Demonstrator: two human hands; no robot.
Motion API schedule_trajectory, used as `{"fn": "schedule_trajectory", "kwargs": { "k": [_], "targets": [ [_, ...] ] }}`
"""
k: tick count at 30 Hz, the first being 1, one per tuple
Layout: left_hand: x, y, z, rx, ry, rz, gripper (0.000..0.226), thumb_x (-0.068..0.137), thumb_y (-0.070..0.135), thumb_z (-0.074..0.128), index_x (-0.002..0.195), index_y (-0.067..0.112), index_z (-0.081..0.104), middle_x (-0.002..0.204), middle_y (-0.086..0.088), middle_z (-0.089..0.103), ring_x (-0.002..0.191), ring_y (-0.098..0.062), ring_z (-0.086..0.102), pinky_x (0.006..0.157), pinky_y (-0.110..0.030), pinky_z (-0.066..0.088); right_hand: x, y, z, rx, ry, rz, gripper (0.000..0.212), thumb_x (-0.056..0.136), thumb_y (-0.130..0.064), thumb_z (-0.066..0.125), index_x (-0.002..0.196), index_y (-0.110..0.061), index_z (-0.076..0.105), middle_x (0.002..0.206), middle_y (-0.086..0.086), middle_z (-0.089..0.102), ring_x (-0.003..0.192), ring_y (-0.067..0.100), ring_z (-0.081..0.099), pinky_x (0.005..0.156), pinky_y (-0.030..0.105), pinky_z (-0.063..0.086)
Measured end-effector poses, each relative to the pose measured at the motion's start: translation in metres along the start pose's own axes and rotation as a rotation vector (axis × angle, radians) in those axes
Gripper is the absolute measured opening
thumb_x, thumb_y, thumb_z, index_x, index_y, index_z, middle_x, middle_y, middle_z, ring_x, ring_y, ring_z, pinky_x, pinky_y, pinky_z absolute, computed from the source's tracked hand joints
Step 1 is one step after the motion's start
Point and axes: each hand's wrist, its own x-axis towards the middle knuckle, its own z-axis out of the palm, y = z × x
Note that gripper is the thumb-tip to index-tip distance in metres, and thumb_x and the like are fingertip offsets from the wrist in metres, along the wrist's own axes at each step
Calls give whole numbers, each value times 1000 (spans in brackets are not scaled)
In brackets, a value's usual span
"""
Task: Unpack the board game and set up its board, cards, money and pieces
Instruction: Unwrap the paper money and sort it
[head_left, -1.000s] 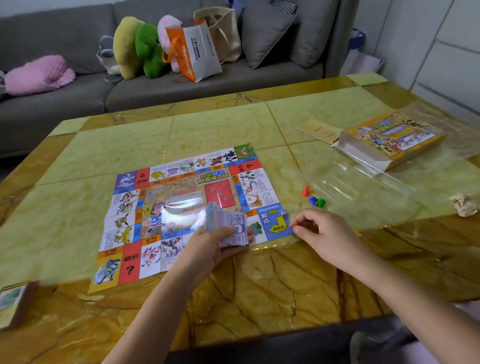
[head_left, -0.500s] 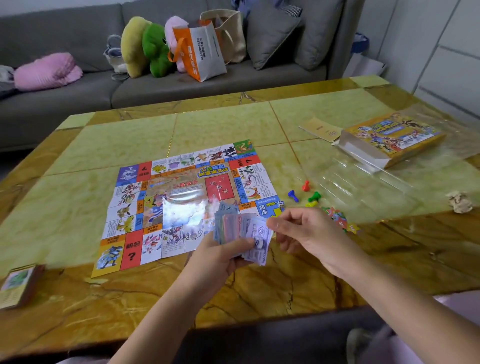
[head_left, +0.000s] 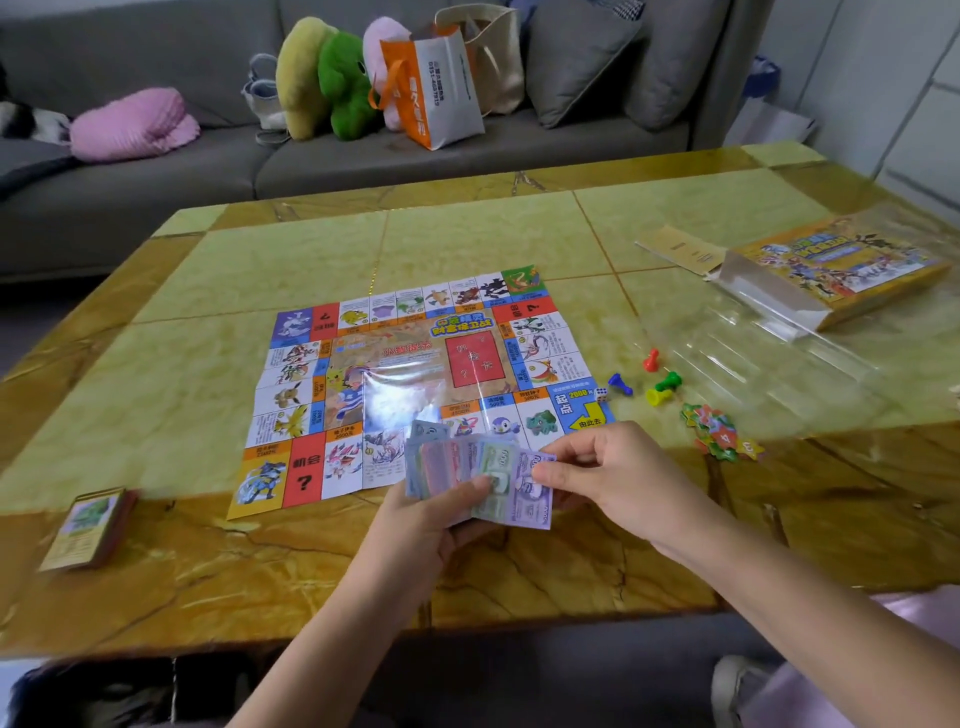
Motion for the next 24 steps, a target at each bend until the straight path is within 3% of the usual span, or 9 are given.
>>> {"fn": "schedule_trajectory", "kwargs": {
  "k": [5, 9, 11, 15, 19, 24],
  "targets": [
    [1, 6, -24, -146, 181, 47, 42, 72, 3, 66, 113, 2, 56, 96, -15, 73, 88, -26, 71, 62, -26, 59, 4, 8, 5, -348, 100, -3, 22, 76, -27, 78, 65, -12, 67, 55, -4, 65, 43, 1, 54, 46, 14, 41],
    [-3, 7, -24, -195, 178, 55, 46, 67, 4, 67, 112, 3, 56, 91, -14, 74, 85, -24, 72, 61, -26, 59, 4, 13, 10, -710, 216, -90, 40, 72, -45, 77, 55, -19, 52, 48, -7, 49, 44, 5, 41, 45, 18, 29],
    [-5, 5, -20, -190, 154, 59, 43, 68, 4, 66, 110, 2, 56, 88, -13, 74, 81, -23, 72, 61, -25, 58, 3, 9, 10, -591, 203, -109, 43, 76, -49, 71, 56, -15, 54, 45, -6, 49, 43, 6, 39, 45, 18, 29],
    [-6, -2, -7, -140, 94, 48, 35, 77, -1, 64, 112, -1, 58, 95, -16, 73, 86, -25, 72, 63, -25, 57, -4, -6, 16, 42, -26, -35, 39, 72, -44, 68, 78, -6, 71, 64, -1, 68, 55, 9, 60, 50, 18, 46],
    [-5, -6, 5, -113, 30, 33, 28, 83, -1, 61, 111, -1, 60, 99, -17, 72, 91, -27, 71, 67, -26, 58, -1, -4, 7, 19, -6, -20, 12, 78, -21, 74, 76, -9, 72, 69, 4, 71, 60, 13, 64, 59, 25, 55],
    [1, -3, 10, -143, 70, 23, 21, 85, -5, 59, 106, -1, 60, 95, -18, 73, 89, -29, 71, 65, -28, 60, 1, -9, -30, 11, -54, 73, 10, 81, -13, 70, 75, -5, 69, 64, 6, 66, 55, 12, 59, 52, 20, 47]
  ]
}}
